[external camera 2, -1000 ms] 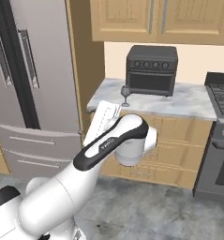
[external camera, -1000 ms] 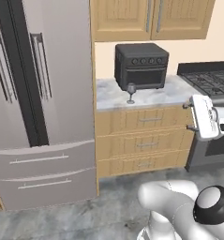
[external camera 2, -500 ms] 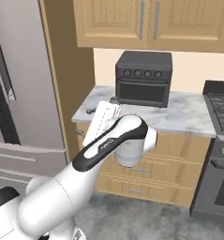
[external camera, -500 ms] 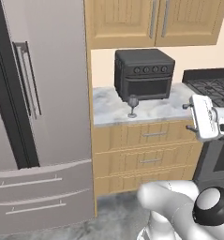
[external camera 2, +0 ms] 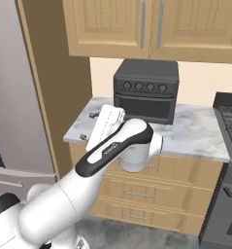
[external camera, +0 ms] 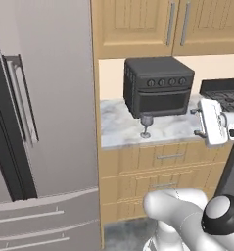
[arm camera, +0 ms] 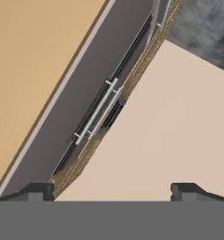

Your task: Retrieve the wine glasses from the counter and place one next to each plate.

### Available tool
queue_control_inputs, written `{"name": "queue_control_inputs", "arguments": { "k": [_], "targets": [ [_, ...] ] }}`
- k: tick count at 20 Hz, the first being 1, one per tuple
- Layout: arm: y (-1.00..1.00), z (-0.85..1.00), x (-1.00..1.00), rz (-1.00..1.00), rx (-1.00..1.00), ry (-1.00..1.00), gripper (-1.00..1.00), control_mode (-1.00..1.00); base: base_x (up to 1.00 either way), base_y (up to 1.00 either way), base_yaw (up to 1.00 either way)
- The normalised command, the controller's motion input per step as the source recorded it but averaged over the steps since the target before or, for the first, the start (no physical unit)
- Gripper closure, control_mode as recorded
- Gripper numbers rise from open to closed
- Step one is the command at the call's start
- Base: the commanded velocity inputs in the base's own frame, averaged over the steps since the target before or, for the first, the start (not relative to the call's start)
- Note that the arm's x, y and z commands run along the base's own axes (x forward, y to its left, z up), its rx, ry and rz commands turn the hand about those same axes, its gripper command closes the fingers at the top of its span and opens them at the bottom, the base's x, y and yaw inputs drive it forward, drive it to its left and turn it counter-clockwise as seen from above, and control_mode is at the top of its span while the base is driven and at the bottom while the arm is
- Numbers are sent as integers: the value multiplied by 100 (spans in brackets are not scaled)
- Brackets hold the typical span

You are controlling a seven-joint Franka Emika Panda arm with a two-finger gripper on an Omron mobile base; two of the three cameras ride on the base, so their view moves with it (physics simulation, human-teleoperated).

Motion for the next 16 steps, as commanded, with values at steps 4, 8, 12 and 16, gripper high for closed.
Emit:
{"name": "queue_control_inputs", "arguments": {
  "k": [4, 8, 12, 16],
  "targets": [
    [0, 0, 0, 0, 0, 0, -100, 100, 58, -23, 0],
    [0, 0, 0, 0, 0, 0, -100, 100, 65, -21, 0],
    [0, 0, 0, 0, 0, 0, -100, 100, 55, -22, 0],
    [0, 0, 0, 0, 0, 0, -100, 100, 33, -35, 0]
  ]
}}
